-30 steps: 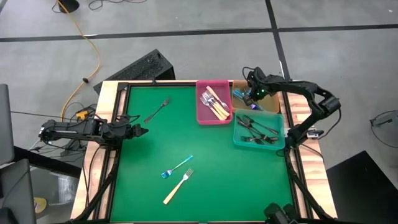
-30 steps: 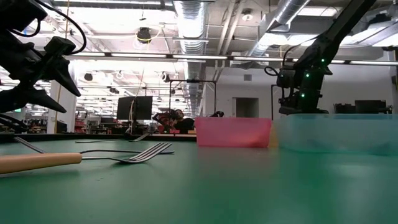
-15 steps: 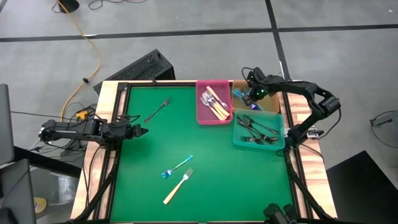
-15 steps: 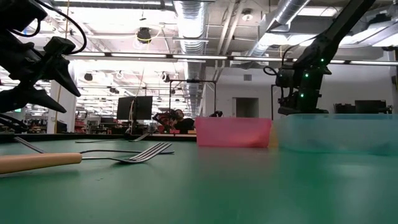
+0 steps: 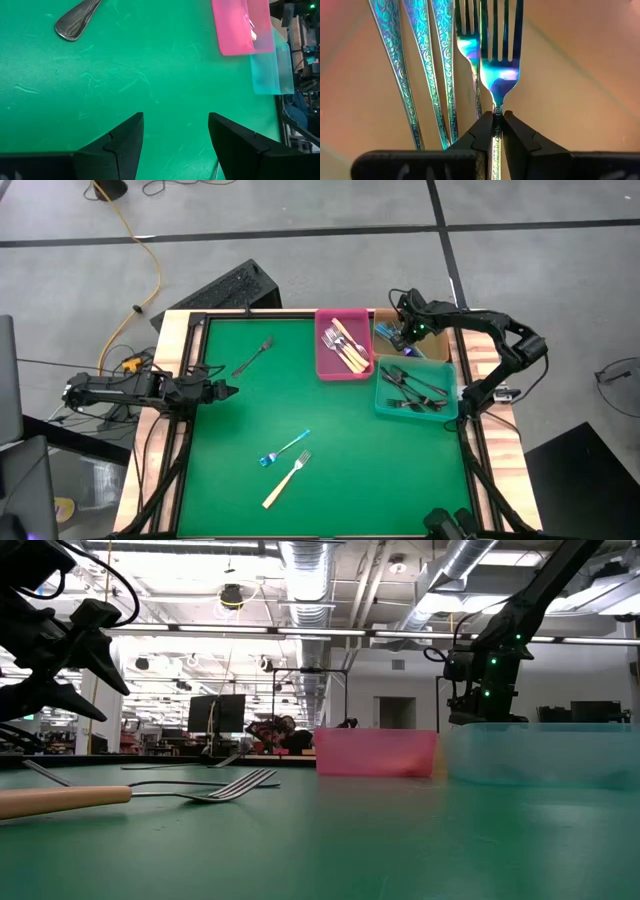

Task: Sort silverware by color (type)
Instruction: Put the blue fork into the orange bin, then put the black fork into the blue bin

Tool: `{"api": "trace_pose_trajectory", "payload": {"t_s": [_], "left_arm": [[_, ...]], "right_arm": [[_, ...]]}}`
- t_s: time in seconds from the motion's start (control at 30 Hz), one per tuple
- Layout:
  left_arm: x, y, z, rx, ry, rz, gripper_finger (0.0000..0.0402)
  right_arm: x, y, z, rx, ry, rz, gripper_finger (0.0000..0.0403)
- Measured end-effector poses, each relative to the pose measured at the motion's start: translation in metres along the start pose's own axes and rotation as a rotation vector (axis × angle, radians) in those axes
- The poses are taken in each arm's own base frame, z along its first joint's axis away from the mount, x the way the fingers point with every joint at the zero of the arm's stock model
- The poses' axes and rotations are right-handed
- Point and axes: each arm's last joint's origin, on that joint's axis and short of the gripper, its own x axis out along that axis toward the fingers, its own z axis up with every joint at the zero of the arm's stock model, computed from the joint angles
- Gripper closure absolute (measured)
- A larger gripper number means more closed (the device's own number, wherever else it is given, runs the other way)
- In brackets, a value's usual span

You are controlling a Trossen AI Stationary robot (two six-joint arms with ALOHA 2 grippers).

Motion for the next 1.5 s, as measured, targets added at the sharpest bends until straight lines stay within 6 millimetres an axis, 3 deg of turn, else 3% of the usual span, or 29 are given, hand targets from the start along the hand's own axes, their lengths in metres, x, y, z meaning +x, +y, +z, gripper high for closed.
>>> {"api": "trace_pose_trajectory", "payload": {"t_s": [0.33, 0.7, 1.03, 1.5], "left_arm": [[0.0, 0.0, 0.0, -0.01, 0.0, 0.0, 0.0196], [0.0, 0.0, 0.0, -0.011, 0.001, 0.0, 0.0196], [0.0, 0.0, 0.0, -0.013, 0.008, -0.001, 0.0196], [0.0, 0.0, 0.0, -0.007, 0.001, 0.0, 0.0196]], "right_arm": [[0.0, 0.001, 0.0, -0.025, 0.002, 0.018, 0.0337], [0.0, 0.003, 0.001, -0.007, -0.007, 0.03, 0.028], [-0.001, 0.004, 0.0, 0.006, 0.008, 0.033, 0.0276], [-0.027, 0.006, 0.027, 0.015, -0.021, 0.114, 0.0276]]}}
